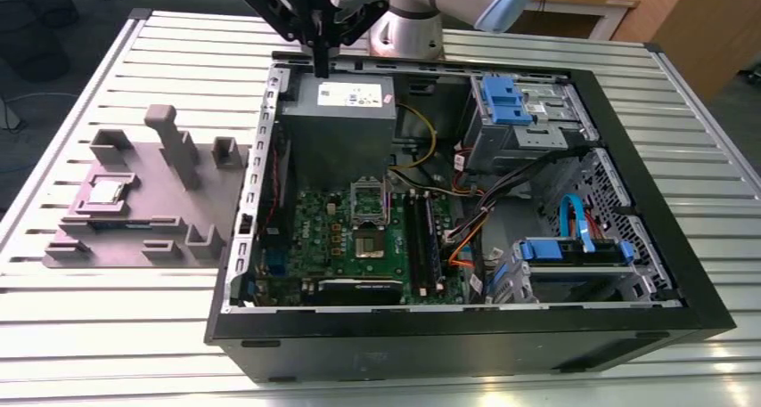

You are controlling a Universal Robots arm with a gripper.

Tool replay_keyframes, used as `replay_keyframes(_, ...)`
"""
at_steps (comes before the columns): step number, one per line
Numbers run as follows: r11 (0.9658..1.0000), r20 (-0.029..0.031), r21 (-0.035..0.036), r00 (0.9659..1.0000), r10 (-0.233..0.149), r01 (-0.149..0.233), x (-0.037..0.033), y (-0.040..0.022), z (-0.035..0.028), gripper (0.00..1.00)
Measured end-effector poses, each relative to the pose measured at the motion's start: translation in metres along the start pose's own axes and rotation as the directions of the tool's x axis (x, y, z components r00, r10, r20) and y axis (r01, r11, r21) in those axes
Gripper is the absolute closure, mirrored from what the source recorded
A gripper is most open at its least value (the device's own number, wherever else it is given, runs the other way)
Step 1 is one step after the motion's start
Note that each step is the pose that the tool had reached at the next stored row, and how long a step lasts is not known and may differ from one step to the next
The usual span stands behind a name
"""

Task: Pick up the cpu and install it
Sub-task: 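Reach for the cpu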

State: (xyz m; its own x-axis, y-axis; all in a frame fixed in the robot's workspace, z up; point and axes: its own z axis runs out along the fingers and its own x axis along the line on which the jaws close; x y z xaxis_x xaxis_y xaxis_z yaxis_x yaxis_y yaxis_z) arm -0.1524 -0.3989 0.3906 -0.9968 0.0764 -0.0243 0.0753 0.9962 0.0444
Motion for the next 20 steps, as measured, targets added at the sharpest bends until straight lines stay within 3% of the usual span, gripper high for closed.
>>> replay_keyframes(20,1.0,-0.0012,0.0,1.0,0.0,0.0,0.0058,-0.0005,0.002,0.89)
